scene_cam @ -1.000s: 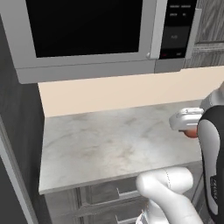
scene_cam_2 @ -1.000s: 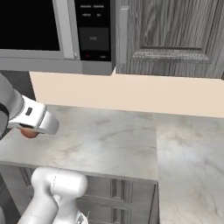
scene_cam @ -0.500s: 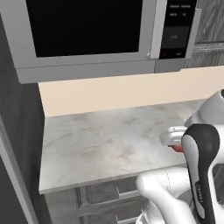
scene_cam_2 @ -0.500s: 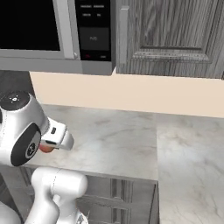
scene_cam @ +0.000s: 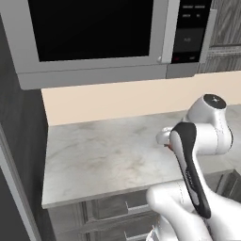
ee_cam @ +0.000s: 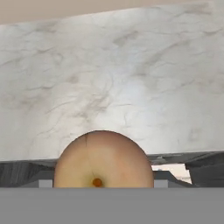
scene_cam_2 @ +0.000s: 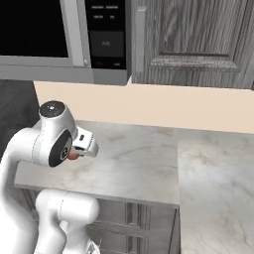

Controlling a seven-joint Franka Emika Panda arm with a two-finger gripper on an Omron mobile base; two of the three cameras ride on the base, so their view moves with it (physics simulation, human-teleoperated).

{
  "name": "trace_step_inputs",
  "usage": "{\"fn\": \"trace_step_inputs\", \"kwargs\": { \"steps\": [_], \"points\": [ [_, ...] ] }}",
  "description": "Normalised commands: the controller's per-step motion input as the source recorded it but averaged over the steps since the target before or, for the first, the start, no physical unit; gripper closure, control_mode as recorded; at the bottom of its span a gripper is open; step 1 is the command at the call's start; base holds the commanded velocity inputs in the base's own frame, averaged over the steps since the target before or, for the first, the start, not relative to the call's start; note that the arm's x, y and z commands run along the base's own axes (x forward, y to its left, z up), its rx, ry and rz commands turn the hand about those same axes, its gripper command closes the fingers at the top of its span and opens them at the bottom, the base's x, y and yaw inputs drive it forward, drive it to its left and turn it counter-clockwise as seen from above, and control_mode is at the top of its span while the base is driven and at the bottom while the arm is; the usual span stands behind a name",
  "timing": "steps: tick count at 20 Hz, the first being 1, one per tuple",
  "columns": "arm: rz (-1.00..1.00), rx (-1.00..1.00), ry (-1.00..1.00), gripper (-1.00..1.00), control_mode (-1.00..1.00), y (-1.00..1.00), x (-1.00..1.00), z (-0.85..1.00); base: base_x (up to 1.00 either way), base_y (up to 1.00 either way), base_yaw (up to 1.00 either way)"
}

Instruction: Open the fridge, remove the peach, sweet potato, and steak, and place them on any counter.

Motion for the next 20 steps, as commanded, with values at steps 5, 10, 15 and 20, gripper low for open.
{"fn": "trace_step_inputs", "kwargs": {
  "steps": [5, 10, 15, 20],
  "points": [
    [0.00, 0.01, 0.03, 1.00, -1.00, 0.00, 0.83, -0.76, 0.00, 0.00, 0.00],
    [0.00, 0.00, 0.08, 1.00, -1.00, 0.00, 0.89, -0.58, 0.00, 0.00, 0.00],
    [0.00, 0.00, 0.24, 1.00, -1.00, 0.00, 0.98, -0.66, 0.00, 0.00, 0.00],
    [0.00, 0.00, 0.18, 1.00, -1.00, 0.00, 0.98, -0.71, 0.00, 0.00, 0.00]
  ]
}}
